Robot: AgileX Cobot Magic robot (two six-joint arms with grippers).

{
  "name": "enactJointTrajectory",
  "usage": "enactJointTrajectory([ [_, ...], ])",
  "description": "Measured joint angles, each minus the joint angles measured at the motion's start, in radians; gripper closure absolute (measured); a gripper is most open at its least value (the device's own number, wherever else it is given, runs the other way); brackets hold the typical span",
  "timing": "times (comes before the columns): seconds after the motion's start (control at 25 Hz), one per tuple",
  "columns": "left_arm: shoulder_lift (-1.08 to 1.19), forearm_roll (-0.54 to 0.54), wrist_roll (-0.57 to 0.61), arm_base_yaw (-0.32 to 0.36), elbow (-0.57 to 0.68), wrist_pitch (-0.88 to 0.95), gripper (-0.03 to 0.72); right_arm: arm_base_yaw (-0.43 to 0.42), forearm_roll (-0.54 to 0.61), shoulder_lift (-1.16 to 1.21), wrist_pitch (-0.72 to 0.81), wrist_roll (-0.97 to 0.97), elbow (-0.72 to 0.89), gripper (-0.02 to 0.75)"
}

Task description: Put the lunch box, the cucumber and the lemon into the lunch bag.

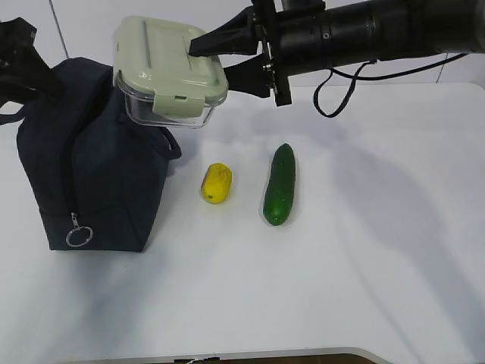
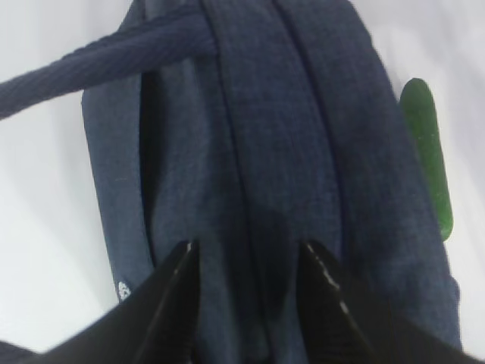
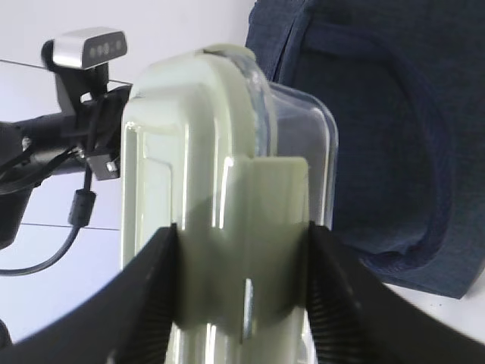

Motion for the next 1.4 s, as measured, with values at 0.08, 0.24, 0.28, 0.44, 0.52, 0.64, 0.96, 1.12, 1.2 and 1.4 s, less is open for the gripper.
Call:
enactJointTrajectory([
  [0.08,0.017,0.000,0.000,0.000,0.000,0.000,0.379,0.008,0.000,0.000,0.000,0.000,0.000,0.367],
  [0.24,0.044,0.000,0.000,0.000,-0.002,0.002,0.379,0.028,0.000,0.000,-0.002,-0.002,0.000,0.367],
  [0.28,0.051,0.000,0.000,0.000,-0.002,0.002,0.379,0.031,0.000,0.000,-0.002,-0.002,0.000,0.367],
  [0.44,0.060,0.000,0.000,0.000,-0.002,0.007,0.452,0.051,0.000,0.000,-0.002,-0.002,0.000,0.367],
  [0.52,0.060,0.000,0.000,0.000,-0.002,0.019,0.559,0.060,0.000,0.000,-0.002,-0.002,0.000,0.367],
  [0.64,0.060,-0.004,0.020,0.000,-0.002,0.054,0.682,0.066,0.001,0.000,-0.002,-0.004,0.000,0.367],
  [0.96,0.019,-0.033,0.035,-0.001,-0.037,0.155,0.701,0.067,0.002,0.000,-0.070,-0.017,0.000,0.367],
  [1.12,-0.027,-0.088,0.035,-0.001,-0.043,0.166,0.702,0.067,0.038,0.000,-0.110,-0.033,0.002,0.367],
  [1.2,-0.042,-0.115,0.035,-0.001,-0.043,0.169,0.702,0.071,0.055,0.000,-0.133,-0.040,0.002,0.367],
  [1.4,-0.056,-0.197,0.062,-0.001,-0.043,0.195,0.702,0.075,0.062,0.000,-0.211,-0.065,0.002,0.367],
])
